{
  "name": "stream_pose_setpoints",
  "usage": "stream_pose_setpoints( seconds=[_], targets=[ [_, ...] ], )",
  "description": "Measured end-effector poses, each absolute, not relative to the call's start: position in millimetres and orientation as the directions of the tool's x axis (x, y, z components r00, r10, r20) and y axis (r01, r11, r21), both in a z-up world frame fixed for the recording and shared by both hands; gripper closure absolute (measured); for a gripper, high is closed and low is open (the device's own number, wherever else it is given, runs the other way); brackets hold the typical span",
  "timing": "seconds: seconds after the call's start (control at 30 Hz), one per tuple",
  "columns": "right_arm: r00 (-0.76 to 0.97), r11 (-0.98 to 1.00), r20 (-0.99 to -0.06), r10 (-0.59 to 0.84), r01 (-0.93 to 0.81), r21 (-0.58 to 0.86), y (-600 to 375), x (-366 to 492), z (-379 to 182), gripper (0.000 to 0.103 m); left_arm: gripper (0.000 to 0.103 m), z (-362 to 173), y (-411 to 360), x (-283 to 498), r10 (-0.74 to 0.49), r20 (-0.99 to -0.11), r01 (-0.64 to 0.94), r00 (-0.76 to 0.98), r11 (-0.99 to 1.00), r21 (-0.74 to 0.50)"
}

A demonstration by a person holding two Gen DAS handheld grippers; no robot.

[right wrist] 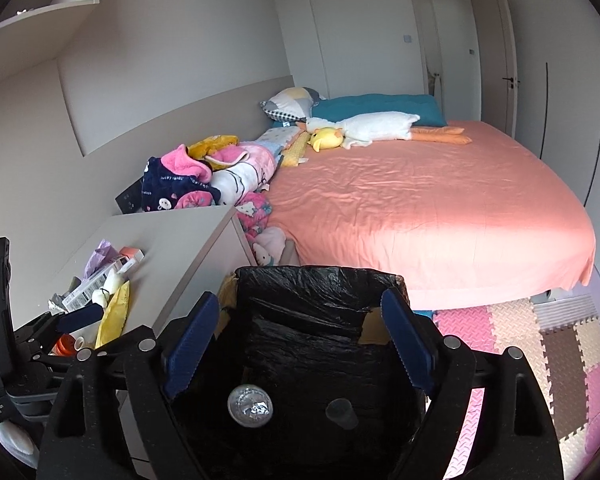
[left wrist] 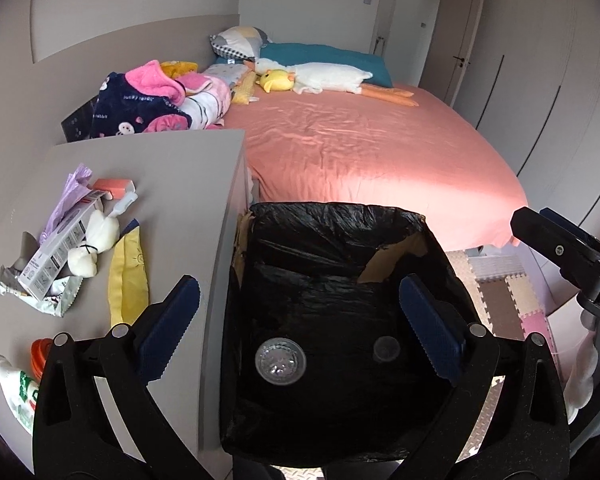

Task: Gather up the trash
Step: 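Grasp the white AD bottle with the left tool while the right tool grasps the yellow wrapper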

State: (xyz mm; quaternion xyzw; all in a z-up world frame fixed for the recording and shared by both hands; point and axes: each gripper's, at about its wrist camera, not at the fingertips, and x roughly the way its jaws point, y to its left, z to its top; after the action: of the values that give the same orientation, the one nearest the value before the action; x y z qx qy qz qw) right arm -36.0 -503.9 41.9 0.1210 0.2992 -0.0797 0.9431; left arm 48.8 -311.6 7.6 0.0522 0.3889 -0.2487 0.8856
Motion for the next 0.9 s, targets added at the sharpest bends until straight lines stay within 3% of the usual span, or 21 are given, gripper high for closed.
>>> stream_pose_setpoints(
  seconds=[0.53, 0.9],
  targets=[
    [0.798, 0.977, -0.601, 0.055, 0.083, 0.199, -445.6, -14.6, 33.5, 0.020, 0.007, 7.2, -247.1, 45.2, -0.308, -0.712, 0.342, 0.631, 0.934, -0.101],
    [0.775, 0.979, -0.616, 0.142, -0.016, 0.205, -393.7, 2.5, 24.7, 0.020, 0.007, 2.1, -183.2, 37.8, -0.181, -0.725, 0.184, 0.664, 0.980, -0.075]
  ],
)
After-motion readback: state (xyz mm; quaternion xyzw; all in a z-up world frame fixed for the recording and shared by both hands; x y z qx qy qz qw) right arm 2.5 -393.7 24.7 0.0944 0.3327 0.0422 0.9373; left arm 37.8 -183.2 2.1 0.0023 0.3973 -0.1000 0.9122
